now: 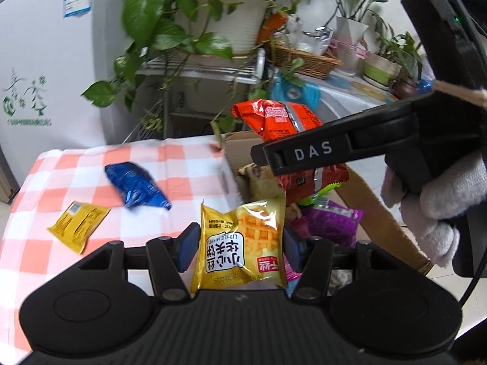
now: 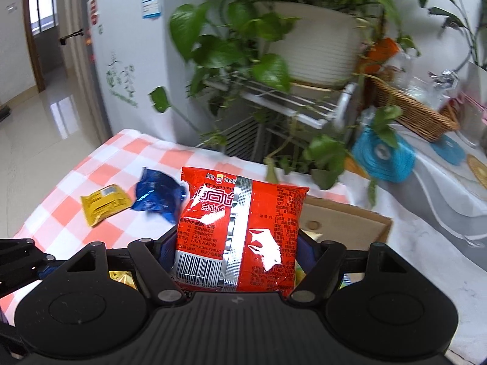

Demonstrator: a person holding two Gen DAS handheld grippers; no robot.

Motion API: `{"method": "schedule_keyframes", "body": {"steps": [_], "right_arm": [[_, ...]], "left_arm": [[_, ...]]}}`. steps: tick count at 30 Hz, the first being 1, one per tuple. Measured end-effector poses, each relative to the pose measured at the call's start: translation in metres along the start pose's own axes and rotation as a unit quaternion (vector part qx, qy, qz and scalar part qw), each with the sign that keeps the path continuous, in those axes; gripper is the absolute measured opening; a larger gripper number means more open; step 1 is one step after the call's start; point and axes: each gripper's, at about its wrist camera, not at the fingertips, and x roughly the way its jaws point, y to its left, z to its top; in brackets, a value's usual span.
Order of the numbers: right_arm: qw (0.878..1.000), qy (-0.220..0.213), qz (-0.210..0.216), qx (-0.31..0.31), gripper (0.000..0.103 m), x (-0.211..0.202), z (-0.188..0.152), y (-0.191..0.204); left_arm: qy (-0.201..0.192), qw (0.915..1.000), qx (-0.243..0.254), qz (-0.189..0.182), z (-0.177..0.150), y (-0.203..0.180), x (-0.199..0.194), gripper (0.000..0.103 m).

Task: Organize snacks
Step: 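Carry the red bag with the right tool while the left carries the waffle packet to the box, then open both tools over the box to drop the red bag and waffle packet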

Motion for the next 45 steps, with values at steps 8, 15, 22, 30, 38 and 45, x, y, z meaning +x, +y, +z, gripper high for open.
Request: {"method": "schedule_keyframes", "body": {"steps": [8,15,22,30,38,45], "right_arm": [[0.999,-0.001,-0.022,0.024,0.08,-0.002,-0.002,-0.026],[0.998,0.005,-0.043,0.054,0.08,-0.001,-0.005,-0.043],[0.995,0.004,-0.055,0.082,0.083,0.0,-0.005,-0.052],[0.993,-0.012,-0.051,0.103,0.088,-0.004,-0.001,-0.052],[0.995,-0.013,-0.039,0.093,0.089,0.0,0.003,-0.044],[0.997,-0.011,-0.022,0.072,0.09,0.007,0.008,-0.029]], "left_arm": [[-0.001,0.9998,0.019,-0.007,0.012,-0.024,0.016,0.057],[0.007,0.9994,0.033,-0.011,0.019,-0.042,0.038,0.057],[0.012,0.9996,0.023,-0.014,0.026,-0.051,0.053,0.076],[-0.001,0.9999,0.0,-0.011,0.027,-0.042,0.042,0.092],[-0.003,1.0,-0.004,0.007,0.025,-0.015,0.025,0.092],[0.007,0.9993,-0.009,0.036,0.013,0.023,0.011,0.092]]}}
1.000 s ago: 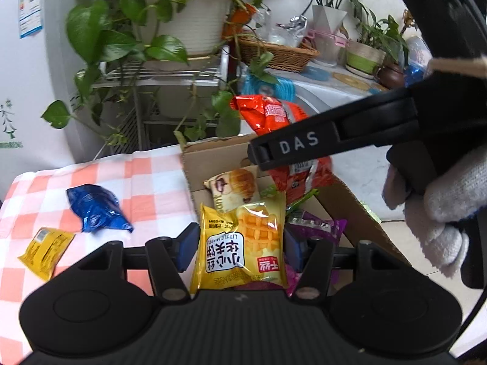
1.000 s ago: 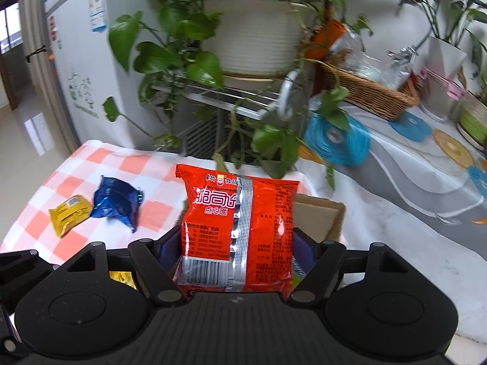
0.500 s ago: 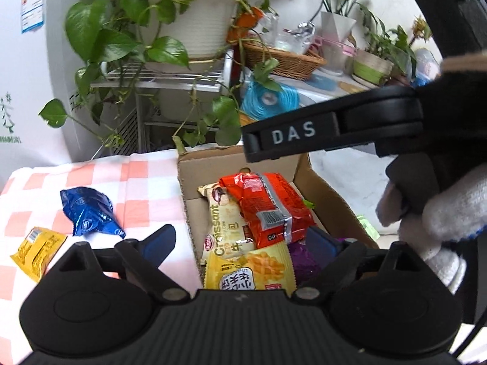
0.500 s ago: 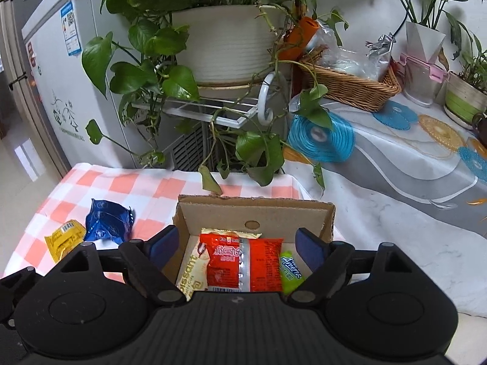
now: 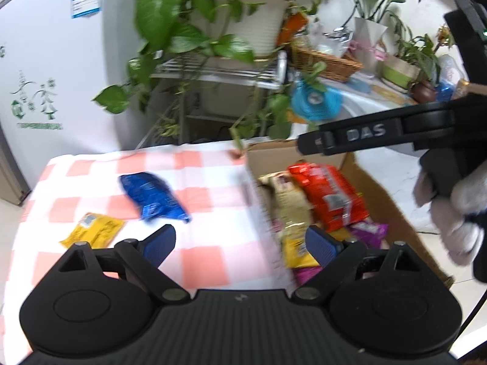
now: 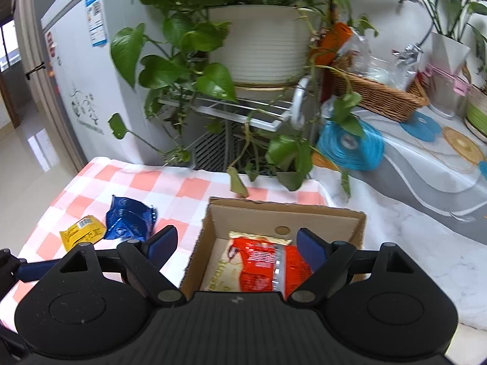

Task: Organize snacks
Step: 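Open both tools over the box to drop the red bag and waffle packet, then grasp the blue foil bag with the right tool while the left grasps the yellow packet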

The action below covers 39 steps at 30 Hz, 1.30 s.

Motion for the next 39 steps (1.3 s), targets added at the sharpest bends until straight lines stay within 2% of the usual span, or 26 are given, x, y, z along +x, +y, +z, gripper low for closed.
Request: {"method": "schedule_keyframes", "body": {"steps": [14,24,29,35,39], "right_arm": [[0.998,0.01,0.05,-0.043,0.091,0.013,0.003,0.046],[0.995,0.032,0.084,-0.05,0.091,0.027,0.003,0.074],[0.993,0.043,0.097,-0.042,0.091,0.036,0.005,0.086],[0.992,0.055,0.112,-0.014,0.091,0.056,0.009,0.098],[0.991,0.069,0.112,0.005,0.091,0.078,0.01,0.106]], "left_arm": [[0.024,0.9977,-0.018,0.061,-0.019,0.084,-0.006,0.092],[0.039,0.9936,0.001,0.106,-0.019,0.131,0.004,0.092],[0.039,0.993,0.029,0.108,-0.019,0.143,0.017,0.092],[0.03,0.9955,0.035,0.083,-0.017,0.154,0.04,0.092],[0.032,0.9958,0.056,0.066,-0.014,0.155,0.055,0.092]]}}
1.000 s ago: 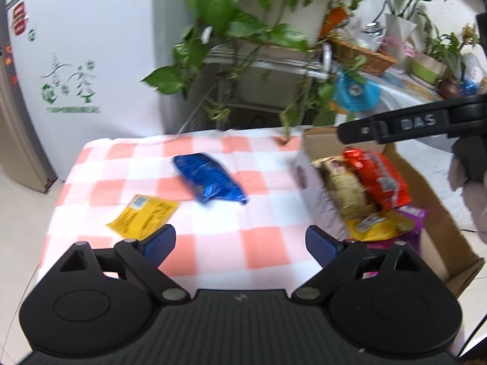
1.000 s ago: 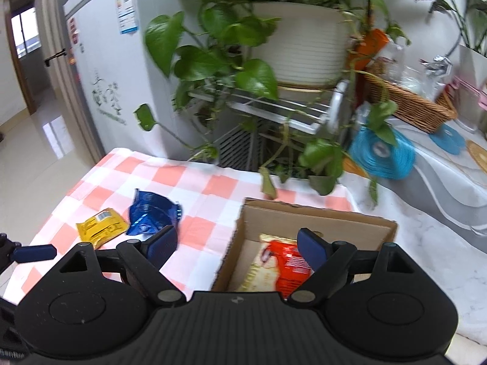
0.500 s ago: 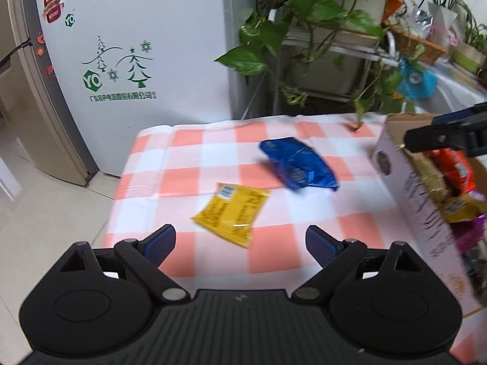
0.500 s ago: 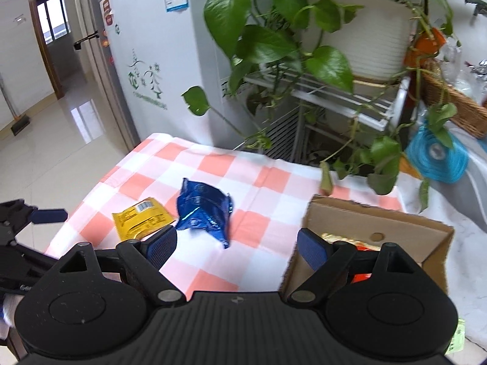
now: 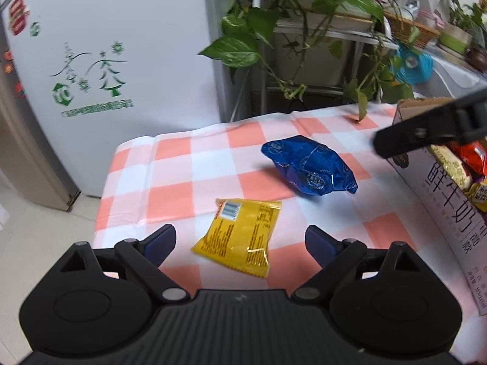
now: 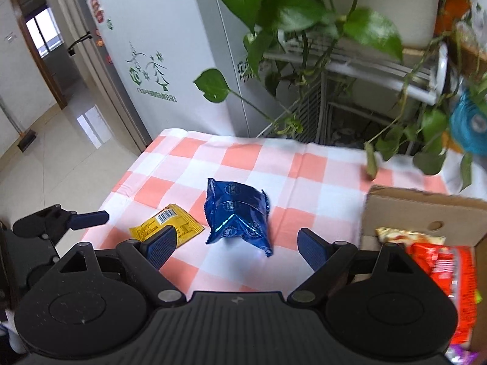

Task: Organize snacks
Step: 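Grasp the blue foil bag with the right tool while the left grasps the yellow packet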

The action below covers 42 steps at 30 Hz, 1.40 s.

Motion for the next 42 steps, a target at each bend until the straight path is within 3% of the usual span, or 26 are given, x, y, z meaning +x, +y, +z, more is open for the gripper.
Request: {"method": "schedule_keyframes", "body": {"steps": [7,24,29,32,36,42], "right_arm": [[1.0,0.015,-0.016,0.007,0.091,0.031,0.008,0.0],[0.997,0.052,-0.006,0.056,0.094,0.098,0.015,-0.008],[0.997,0.064,0.001,0.05,0.09,0.106,0.01,-0.005],[0.997,0.066,0.0,0.045,0.08,0.108,0.007,-0.001],[0.997,0.066,0.003,0.03,0.073,0.106,0.007,0.004],[0.998,0.064,0.001,0.027,0.069,0.104,0.008,0.002]], "left_arm": [[0.007,0.9996,0.026,-0.013,0.003,-0.001,0.026,0.091],[0.028,0.9992,0.006,-0.027,0.006,0.01,0.061,0.09],[0.028,0.9992,0.002,-0.027,0.004,0.009,0.064,0.09],[0.028,0.999,-0.008,-0.034,0.004,0.01,0.065,0.082],[0.026,0.998,-0.008,-0.056,0.006,0.01,0.062,0.055],[0.028,0.9979,-0.015,-0.056,0.005,0.013,0.059,0.05]]}}
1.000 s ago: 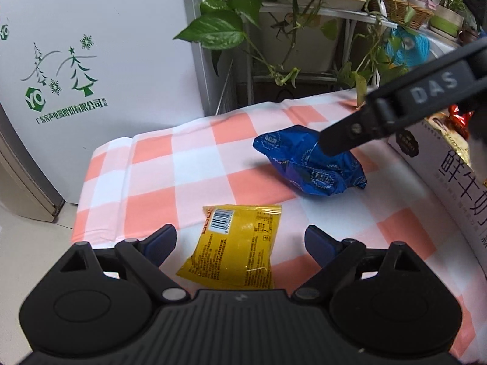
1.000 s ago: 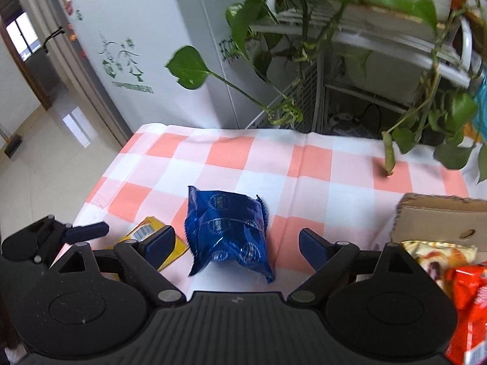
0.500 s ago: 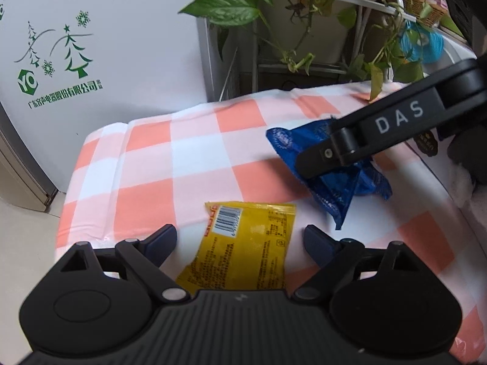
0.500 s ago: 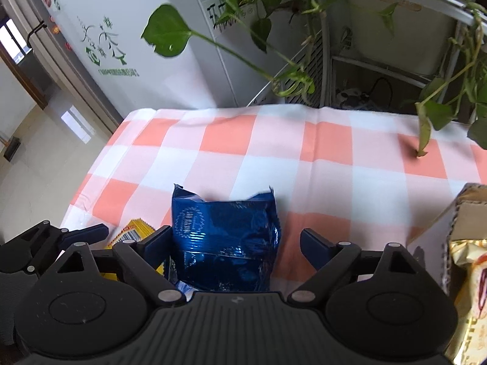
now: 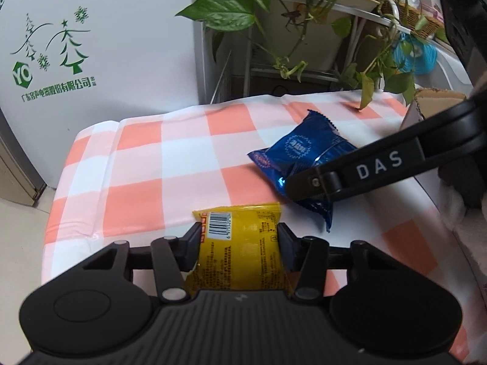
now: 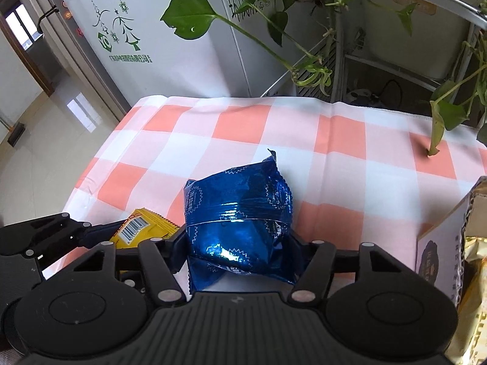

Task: Organize snacks
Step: 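Grasp the blue foil bag with the right tool while the left grasps the yellow packet, then carry the blue bag with the right tool while the left carries the yellow packet to the box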

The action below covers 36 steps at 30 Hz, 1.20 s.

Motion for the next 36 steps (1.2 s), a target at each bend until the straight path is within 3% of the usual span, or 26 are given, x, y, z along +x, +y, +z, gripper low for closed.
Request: {"method": "schedule_keyframes", "body": {"steps": [14,36], "right_arm": [[1.0,-0.012,-0.011,-0.008,0.068,-0.012,0.002,0.002],[0.998,-0.039,-0.018,-0.035,0.068,-0.079,-0.024,0.014]], "left_arm": [[-0.004,0.9986,-0.044,0.029,0.004,0.017,-0.012,0.049],[-0.027,0.9978,-0.036,0.049,-0.005,-0.006,-0.059,0.049]]}}
